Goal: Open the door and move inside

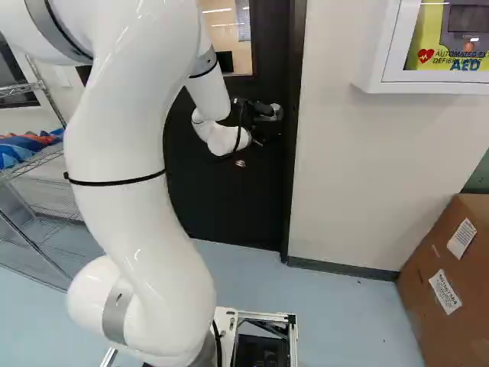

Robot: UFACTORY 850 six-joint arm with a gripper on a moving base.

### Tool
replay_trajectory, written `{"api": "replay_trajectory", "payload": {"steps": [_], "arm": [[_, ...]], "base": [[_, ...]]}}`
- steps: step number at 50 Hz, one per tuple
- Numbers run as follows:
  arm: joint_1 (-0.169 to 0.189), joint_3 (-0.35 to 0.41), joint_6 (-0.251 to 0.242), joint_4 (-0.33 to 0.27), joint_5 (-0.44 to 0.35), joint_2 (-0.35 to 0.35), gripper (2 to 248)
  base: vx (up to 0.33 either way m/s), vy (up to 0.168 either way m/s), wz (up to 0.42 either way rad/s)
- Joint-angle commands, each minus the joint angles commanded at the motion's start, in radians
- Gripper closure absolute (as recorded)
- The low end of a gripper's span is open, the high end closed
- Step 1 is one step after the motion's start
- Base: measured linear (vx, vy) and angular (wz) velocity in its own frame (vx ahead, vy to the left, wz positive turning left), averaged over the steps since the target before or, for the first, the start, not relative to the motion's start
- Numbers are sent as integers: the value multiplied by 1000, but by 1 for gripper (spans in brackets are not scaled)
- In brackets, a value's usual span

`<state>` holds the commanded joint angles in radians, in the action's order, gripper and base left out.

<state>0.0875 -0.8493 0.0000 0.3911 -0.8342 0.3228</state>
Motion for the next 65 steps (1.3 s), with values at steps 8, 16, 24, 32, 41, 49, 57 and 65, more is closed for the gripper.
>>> {"api": "replay_trajectory", "payload": {"steps": [8, 16, 24, 32, 41, 49, 57, 65], "arm": [[-4, -34, 0, 11, 0, 29, 3], [-7, -69, 0, 12, 0, 57, 3], [-11, -104, 0, 12, 0, 86, 3], [-14, -140, 0, 12, 0, 114, 3], [-18, -179, 0, 12, 0, 145, 3], [-22, -214, 0, 12, 0, 172, 3], [-26, -248, 0, 12, 0, 198, 3], [-30, -282, 0, 12, 0, 224, 3]], "base": [[0, 0, 0], [0, 0, 0], [0, 0, 0], [0, 0, 0], [0, 0, 0], [0, 0, 0], [0, 0, 0], [0, 0, 0]]}}
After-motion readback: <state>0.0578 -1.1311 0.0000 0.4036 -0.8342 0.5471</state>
